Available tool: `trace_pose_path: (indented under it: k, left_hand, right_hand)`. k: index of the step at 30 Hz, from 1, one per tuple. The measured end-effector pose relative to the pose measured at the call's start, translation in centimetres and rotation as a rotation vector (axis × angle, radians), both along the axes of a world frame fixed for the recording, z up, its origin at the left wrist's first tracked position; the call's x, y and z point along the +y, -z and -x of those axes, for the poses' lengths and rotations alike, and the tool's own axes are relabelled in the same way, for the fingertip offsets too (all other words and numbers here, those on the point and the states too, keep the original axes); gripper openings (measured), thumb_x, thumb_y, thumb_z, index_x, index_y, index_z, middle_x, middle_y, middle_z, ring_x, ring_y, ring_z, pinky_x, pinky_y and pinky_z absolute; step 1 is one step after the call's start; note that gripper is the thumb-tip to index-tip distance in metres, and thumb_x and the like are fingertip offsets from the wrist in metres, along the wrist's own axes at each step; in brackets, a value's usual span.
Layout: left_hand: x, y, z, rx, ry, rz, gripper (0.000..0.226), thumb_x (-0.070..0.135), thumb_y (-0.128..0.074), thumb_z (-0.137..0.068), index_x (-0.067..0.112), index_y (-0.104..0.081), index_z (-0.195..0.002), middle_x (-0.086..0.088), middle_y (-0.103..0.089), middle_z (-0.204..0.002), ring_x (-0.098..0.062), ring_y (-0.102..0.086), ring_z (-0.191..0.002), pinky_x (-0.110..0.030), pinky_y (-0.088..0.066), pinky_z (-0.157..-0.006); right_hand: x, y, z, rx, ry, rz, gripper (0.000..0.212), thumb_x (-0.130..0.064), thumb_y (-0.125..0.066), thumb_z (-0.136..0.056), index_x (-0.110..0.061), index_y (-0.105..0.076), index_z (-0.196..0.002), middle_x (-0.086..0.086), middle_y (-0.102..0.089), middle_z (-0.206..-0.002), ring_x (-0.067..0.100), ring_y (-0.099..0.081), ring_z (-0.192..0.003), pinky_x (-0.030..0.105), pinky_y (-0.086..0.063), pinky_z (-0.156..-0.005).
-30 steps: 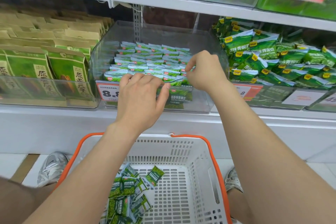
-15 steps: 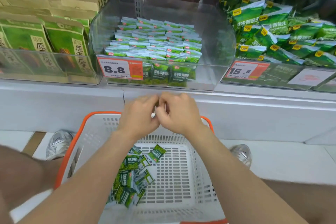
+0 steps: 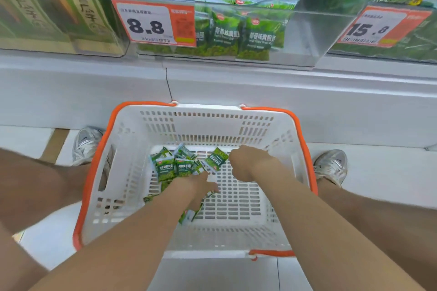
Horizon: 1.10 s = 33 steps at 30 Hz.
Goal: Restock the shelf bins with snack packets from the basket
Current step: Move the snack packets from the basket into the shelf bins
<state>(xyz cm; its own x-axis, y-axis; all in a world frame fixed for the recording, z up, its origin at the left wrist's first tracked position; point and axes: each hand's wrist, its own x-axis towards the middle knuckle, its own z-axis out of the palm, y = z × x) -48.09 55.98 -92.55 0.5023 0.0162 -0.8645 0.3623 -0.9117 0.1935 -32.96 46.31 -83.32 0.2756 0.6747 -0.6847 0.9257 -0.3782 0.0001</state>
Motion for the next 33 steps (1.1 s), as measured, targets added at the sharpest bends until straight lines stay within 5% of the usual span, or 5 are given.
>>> trace_pose_path:
  k: [5, 10, 19, 22, 33]
  left_hand:
    - [-1.6, 2.8, -0.1, -0.026, -0.257, -0.063, 0.077, 0.019, -0.062, -0.097, 0.022, -0.027, -0.165, -0.011, -0.019, -0.171, -0.039, -0.034, -0.150, -0.057, -0.035, -0.116]
    - [-0.2, 2.0, 0.6, -0.099, -0.075, 0.008, 0.059, 0.005, -0.084, -0.079, 0.018, -0.049, -0.125, -0.007, -0.026, -0.142, -0.033, -0.062, -0.099, -0.041, -0.052, -0.068]
    - [2.1, -2.0, -0.8, -0.441, -0.707, 0.339, 0.018, 0.013, -0.058, -0.105, 0.023, -0.054, -0.119, 0.003, -0.061, -0.107, -0.018, -0.053, -0.063, -0.026, -0.045, -0.054]
    - [3.2, -5.1, -1.3, -0.488, -0.958, 0.490, 0.033, 0.017, -0.075, -0.097, 0.010, -0.051, -0.120, -0.012, -0.076, -0.097, -0.017, -0.069, -0.072, -0.025, -0.051, -0.063]
    - [5.0, -14.2, -2.1, -0.759, -1.209, 0.667, 0.024, 0.026, -0.061, -0.105, 0.004, -0.070, -0.110, -0.017, -0.075, -0.074, -0.020, -0.073, -0.063, -0.026, -0.061, -0.062]
  right_hand:
    - [0.7, 1.0, -0.2, 0.013, -0.002, -0.001, 0.030, -0.009, -0.049, -0.099, -0.016, -0.039, -0.071, 0.005, -0.045, -0.077, 0.022, -0.044, -0.060, 0.032, -0.039, -0.055]
    - [1.2, 1.7, 0.1, 0.024, 0.011, 0.003, 0.027, -0.004, -0.048, -0.094, -0.015, -0.037, -0.073, 0.004, -0.043, -0.078, 0.021, -0.043, -0.062, 0.033, -0.042, -0.059]
    - [1.8, 1.1, -0.6, 0.281, 0.178, -0.071, 0.015, -0.009, -0.060, -0.092, -0.003, -0.068, -0.104, 0.019, -0.065, -0.100, 0.040, -0.065, -0.091, 0.045, -0.059, -0.081]
    - [1.8, -0.4, -1.5, 0.462, 0.365, -0.190, 0.058, -0.030, -0.084, -0.083, -0.014, -0.051, -0.128, 0.010, -0.065, -0.114, 0.029, -0.066, -0.101, 0.048, -0.058, -0.089]
    - [0.5, -6.2, -3.3, 0.870, 0.658, -0.457, 0.028, -0.005, -0.088, -0.080, -0.011, -0.062, -0.087, -0.008, -0.063, -0.056, 0.009, -0.062, -0.062, 0.031, -0.052, -0.069]
